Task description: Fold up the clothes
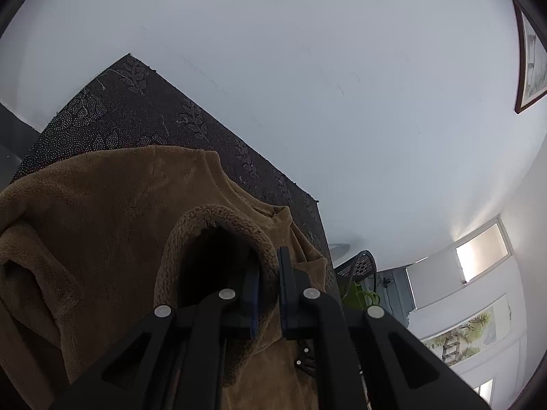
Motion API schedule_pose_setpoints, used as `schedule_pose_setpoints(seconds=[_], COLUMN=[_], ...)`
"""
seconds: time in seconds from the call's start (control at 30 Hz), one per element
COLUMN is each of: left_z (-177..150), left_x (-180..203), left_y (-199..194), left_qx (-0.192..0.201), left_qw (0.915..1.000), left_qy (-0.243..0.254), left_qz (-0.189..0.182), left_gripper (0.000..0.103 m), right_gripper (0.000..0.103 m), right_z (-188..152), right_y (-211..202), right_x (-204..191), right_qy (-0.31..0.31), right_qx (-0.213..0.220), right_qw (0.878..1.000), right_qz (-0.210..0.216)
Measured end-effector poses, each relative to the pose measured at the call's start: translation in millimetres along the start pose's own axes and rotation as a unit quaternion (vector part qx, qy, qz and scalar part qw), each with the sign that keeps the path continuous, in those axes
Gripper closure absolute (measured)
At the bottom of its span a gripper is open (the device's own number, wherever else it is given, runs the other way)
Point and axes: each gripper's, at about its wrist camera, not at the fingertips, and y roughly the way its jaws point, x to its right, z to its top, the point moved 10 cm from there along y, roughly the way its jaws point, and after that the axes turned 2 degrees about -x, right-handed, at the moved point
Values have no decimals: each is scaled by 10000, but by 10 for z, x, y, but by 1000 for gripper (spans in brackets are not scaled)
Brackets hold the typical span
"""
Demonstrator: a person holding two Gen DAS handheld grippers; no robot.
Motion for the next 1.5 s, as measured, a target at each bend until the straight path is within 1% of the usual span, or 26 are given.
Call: schedule_pose_setpoints(seconds=[0.1,0.2,0.23,0.33,0.43,0.53,0.6,0.63,0.67,0.77,0.83,0.9,0.93,1.03,1.1,1.17,1.23,1.33,1.37,1.43,1.5], left_z=[14,-24,-46,-131,-249,-316,-337,-337,-330,-278,-234,-231,-231,-355,-475,-601,-719,-759,-771,-758,-746], left_x=[-62,-190,-256,-516,-723,-875,-948,-967,-968,-912,-851,-718,-650,-372,-251,-222,-306,-490,-551,-579,-579], left_y=[27,0,-2,33,56,49,19,2,-24,-157,-250,-245,-240,-19,206,464,671,834,886,896,897], left_qx=[-3,-38,-59,-166,-323,-420,-432,-414,-388,-184,12,92,129,-83,-313,-568,-806,-928,-965,-935,-929], left_qw=[10000,9997,9995,9980,9955,9926,9907,9902,9903,9904,9896,9904,9908,9946,9942,9910,9860,9796,9772,9791,9780], left_qy=[-24,-148,-209,-397,-542,-616,-633,-636,-620,-426,-255,-86,-1,263,444,628,725,844,884,895,997], left_qz=[51,168,219,462,708,956,1126,1170,1183,1303,1418,1374,1347,997,927,1033,1263,1570,1671,1566,1582], left_gripper=[94,94,94,94,94,86,77,75,71,61,56,50,49,43,40,39,39,39,39,39,39], right_gripper=[8,8,8,8,8,8,8,8,8,8,5,3,3,3,3,3,3,3,3,3,3], right_z=[-46,-153,-228,-419,-587,-714,-727,-715,-641,-412,-296,-180,-122,53,169,286,403,554,497,388,344], right_y=[62,94,79,80,28,-24,-97,-137,-191,-343,-171,0,85,339,507,674,840,1085,1156,1286,1347], right_x=[346,703,785,912,871,814,846,862,880,932,842,753,708,574,485,396,308,198,255,369,444], right_qy=[787,1611,1774,1932,1800,1637,1816,1927,2110,2605,2618,2631,2637,2653,2664,2673,2682,2700,2725,2771,2779], right_qx=[-96,-213,-257,-415,-596,-741,-681,-621,-462,-28,-145,-262,-320,-495,-612,-728,-844,-1015,-1059,-1132,-1067], right_qw=[9968,9866,9836,9802,9818,9836,9804,9781,9733,9525,9503,9479,9466,9424,9393,9359,9324,9276,9299,9336,9353], right_qz=[-114,-176,-175,-115,69,148,349,491,778,1579,1679,1779,1829,1978,2076,2174,2271,2374,2232,1972,1915])
